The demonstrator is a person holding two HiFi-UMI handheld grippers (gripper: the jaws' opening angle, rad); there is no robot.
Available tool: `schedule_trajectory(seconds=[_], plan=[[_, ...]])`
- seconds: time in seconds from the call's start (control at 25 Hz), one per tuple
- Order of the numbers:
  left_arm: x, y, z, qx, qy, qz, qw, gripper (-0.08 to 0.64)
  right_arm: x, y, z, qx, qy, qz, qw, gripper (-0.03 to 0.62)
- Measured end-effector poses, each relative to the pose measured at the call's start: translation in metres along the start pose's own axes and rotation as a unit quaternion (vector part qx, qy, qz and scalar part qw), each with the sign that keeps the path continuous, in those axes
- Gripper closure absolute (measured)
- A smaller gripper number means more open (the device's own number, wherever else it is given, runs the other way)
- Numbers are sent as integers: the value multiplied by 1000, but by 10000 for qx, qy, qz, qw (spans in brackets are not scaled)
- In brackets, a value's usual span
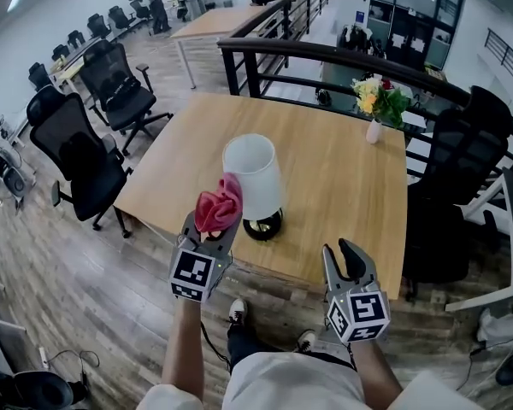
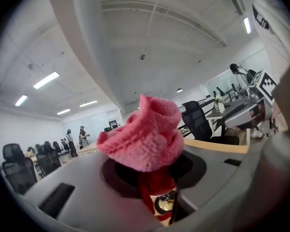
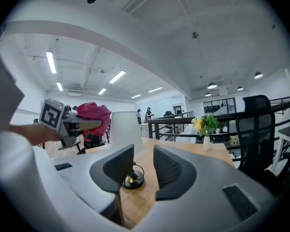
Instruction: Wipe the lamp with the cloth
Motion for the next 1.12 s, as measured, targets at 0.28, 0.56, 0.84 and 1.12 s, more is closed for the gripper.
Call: schedule_trajectory(seconds=[0.28, 0.56, 0.84, 1.12], plan=[[50, 3, 42, 27, -600, 1048, 9927, 397, 2, 5, 8, 462, -384, -23, 9982, 449], [40, 18, 51, -56, -1019, 1212, 9874, 397, 2, 6, 15, 740, -578, -106, 9955, 449], [4, 39, 59, -311, -1698, 1266, 9768, 397, 2, 14, 17, 784, -654, -62, 9948, 449], [-32, 57, 67, -562, -2264, 1104, 9661, 397, 0, 23, 19, 765, -710, -51, 9945, 449]])
Point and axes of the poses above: the fingertips, and each gripper's own axes: z forward along the fingers, y to its right, x out of its top, the point moved 9 cm from there along -z, backward along the fingers, and after that the axes turned 5 degrees about -x, right-handed, at the moved point
